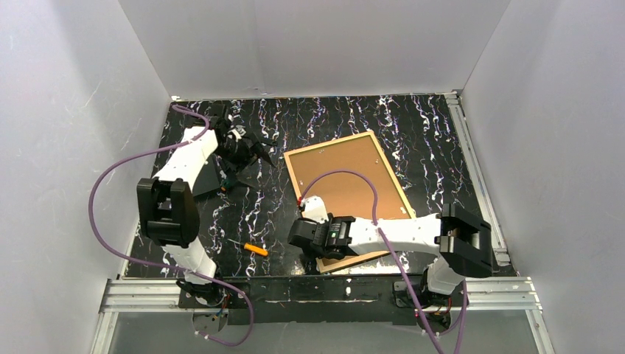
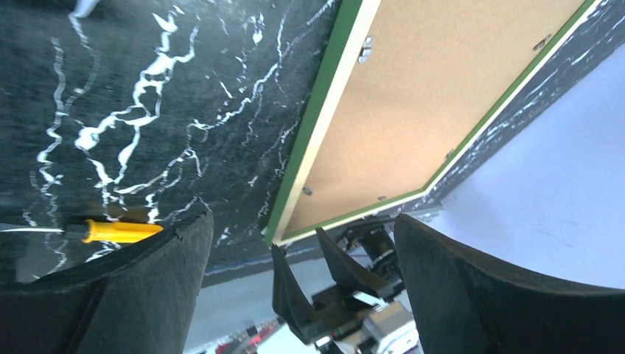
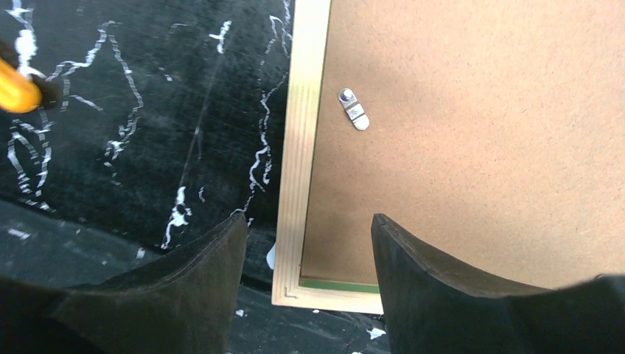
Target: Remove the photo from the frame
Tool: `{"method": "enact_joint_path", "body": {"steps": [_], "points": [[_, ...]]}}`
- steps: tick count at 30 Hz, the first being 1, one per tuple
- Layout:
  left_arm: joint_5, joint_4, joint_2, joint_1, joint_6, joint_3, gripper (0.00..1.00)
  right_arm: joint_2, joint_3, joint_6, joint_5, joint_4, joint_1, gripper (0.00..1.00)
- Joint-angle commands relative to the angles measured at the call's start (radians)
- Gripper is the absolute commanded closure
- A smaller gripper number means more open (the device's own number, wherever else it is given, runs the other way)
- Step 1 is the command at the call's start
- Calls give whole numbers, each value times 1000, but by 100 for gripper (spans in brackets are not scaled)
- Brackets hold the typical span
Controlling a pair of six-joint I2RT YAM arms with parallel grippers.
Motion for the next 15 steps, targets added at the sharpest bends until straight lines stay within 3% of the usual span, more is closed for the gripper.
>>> {"method": "enact_joint_path", "body": {"steps": [1, 8, 12, 15], "points": [[127, -88, 33, -24, -32, -7, 9, 60, 38, 97, 47, -48, 6, 34], [135, -85, 48, -49, -35, -9, 9, 145, 88, 41, 12, -23, 6, 47], [105, -85, 47, -65, -15, -10, 9, 172, 122, 30, 24, -58, 6, 62], [135, -86, 69, -68, -23, -7, 9, 172, 117, 24, 15, -43, 6, 65]]}}
